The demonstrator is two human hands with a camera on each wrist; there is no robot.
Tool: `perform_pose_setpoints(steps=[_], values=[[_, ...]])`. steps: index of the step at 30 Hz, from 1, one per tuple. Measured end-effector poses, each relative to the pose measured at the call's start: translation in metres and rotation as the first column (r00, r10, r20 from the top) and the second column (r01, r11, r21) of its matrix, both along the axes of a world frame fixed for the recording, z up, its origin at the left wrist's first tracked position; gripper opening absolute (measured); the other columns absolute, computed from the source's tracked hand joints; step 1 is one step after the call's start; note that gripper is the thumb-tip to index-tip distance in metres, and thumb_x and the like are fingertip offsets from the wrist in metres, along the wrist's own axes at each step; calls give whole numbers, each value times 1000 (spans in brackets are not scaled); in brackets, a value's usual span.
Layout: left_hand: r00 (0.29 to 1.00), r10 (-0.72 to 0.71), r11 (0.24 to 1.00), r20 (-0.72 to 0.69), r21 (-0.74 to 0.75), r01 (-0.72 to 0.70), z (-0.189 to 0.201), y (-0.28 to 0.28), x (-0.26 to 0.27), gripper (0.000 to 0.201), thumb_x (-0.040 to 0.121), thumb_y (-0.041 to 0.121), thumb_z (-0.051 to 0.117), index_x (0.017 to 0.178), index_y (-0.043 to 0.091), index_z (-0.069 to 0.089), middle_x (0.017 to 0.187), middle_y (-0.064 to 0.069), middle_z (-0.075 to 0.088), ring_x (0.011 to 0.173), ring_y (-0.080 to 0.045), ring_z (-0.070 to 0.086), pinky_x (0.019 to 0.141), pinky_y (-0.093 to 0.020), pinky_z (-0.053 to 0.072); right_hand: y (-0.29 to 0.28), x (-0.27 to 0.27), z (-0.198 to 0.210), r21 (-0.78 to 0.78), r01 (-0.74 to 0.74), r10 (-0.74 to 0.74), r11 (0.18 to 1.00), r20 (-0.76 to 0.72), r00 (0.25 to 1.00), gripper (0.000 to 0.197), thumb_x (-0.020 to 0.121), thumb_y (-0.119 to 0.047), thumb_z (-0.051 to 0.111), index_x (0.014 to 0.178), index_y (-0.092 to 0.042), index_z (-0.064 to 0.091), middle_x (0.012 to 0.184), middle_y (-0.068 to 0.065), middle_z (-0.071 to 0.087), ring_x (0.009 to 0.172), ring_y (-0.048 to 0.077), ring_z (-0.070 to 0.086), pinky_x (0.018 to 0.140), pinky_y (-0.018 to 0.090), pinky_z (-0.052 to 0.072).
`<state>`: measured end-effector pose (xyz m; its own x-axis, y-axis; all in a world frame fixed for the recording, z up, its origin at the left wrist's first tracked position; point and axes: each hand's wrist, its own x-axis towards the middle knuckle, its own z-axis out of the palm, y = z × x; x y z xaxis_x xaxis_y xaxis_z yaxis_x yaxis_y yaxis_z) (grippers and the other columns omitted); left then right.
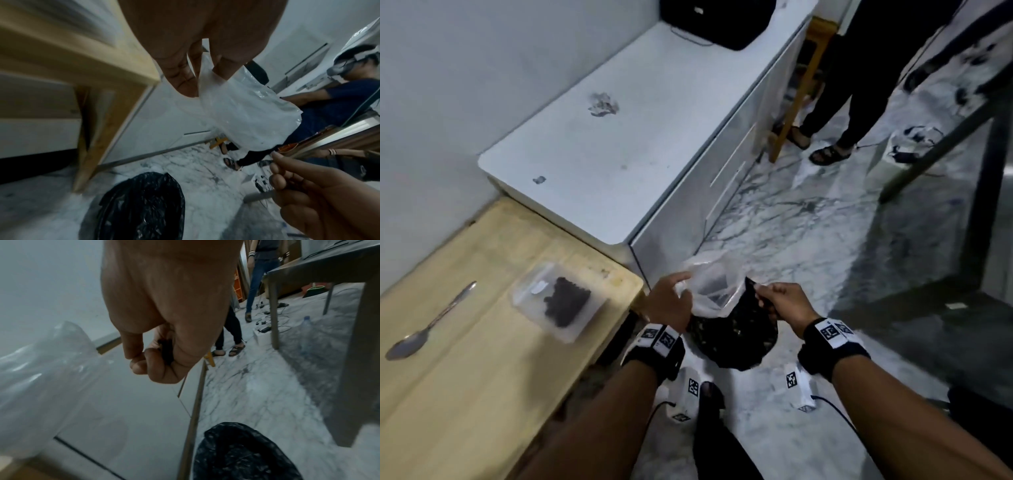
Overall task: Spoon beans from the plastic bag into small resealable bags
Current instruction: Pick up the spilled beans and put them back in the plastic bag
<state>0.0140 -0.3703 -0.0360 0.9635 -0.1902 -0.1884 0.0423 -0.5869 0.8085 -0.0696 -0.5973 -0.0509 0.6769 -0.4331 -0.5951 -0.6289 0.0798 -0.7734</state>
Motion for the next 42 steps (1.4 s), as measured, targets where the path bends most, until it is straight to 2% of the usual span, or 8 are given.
perform_pose_setpoints(steps=[3, 7, 12, 21, 27, 31, 34, 42], values=[[996, 1, 1000, -88, -30, -3, -29, -46, 6, 33, 79, 0, 63, 106, 15, 74, 110, -7, 71, 99, -26, 65, 85, -14, 42, -37, -7, -31, -73, -48, 43, 996, -61, 997, 39, 86, -27, 76, 52, -15, 61, 54, 4, 59, 50, 18, 50, 58, 31, 44], [991, -38, 999, -130, 5, 39, -64, -74, 16, 34, 80, -5, 62, 107, 13, 73, 115, -8, 69, 108, -23, 63, 81, -4, 34, -54, -6, -71, -178, -172, 145, 969, -155, 977, 30, 79, -28, 81, 57, -15, 66, 55, -6, 64, 59, 13, 61, 64, 26, 46], [986, -41, 997, -160, 53, 51, -93, -84, 20, 34, 81, -6, 61, 109, 9, 72, 117, -14, 67, 108, -28, 63, 85, -12, 38, -59, -3, -102, -201, -279, 234, 939, -218, 947, 11, 74, -13, 85, 73, -13, 74, 75, -1, 71, 81, 14, 67, 78, 22, 50], [977, 14, 996, -211, 85, 4, -128, -78, 15, 32, 80, -8, 61, 105, 8, 73, 111, -14, 69, 102, -31, 64, 93, -35, 50, -68, 13, -143, -233, -295, 227, 927, -277, 934, 12, 79, -8, 77, 91, -10, 79, 96, 7, 76, 94, 18, 69, 86, 19, 48], [973, -16, 996, -228, 84, 35, -138, -82, 21, 32, 81, -10, 59, 106, 5, 72, 113, -15, 68, 104, -31, 63, 89, -25, 45, -77, 12, -166, -190, -268, 198, 945, -320, 926, 22, 80, -2, 74, 100, -11, 78, 101, 5, 74, 99, 18, 67, 88, 18, 46], [974, -6, 996, -226, 81, 25, -140, -86, 22, 32, 79, -10, 59, 105, 5, 72, 112, -15, 69, 105, -30, 63, 92, -26, 45, -81, 10, -171, -179, -256, 192, 950, -310, 931, 27, 80, -1, 74, 105, -11, 76, 108, 6, 74, 101, 16, 67, 92, 19, 47], [976, -4, 997, -219, 72, 21, -142, -88, 21, 32, 78, -10, 60, 103, 7, 73, 110, -14, 69, 103, -31, 64, 95, -33, 49, -82, 8, -174, -171, -246, 187, 954, -302, 935, 30, 79, -1, 75, 107, -11, 76, 111, 6, 74, 106, 19, 67, 94, 20, 47], [968, 16, 998, -249, 55, -2, -144, -92, 14, 31, 80, -9, 59, 102, 8, 73, 108, -13, 70, 100, -26, 64, 86, -23, 45, -81, 1, -175, -145, -252, 204, 957, -286, 936, 45, 76, -4, 79, 119, -13, 71, 121, 4, 70, 115, 18, 63, 101, 22, 45]])
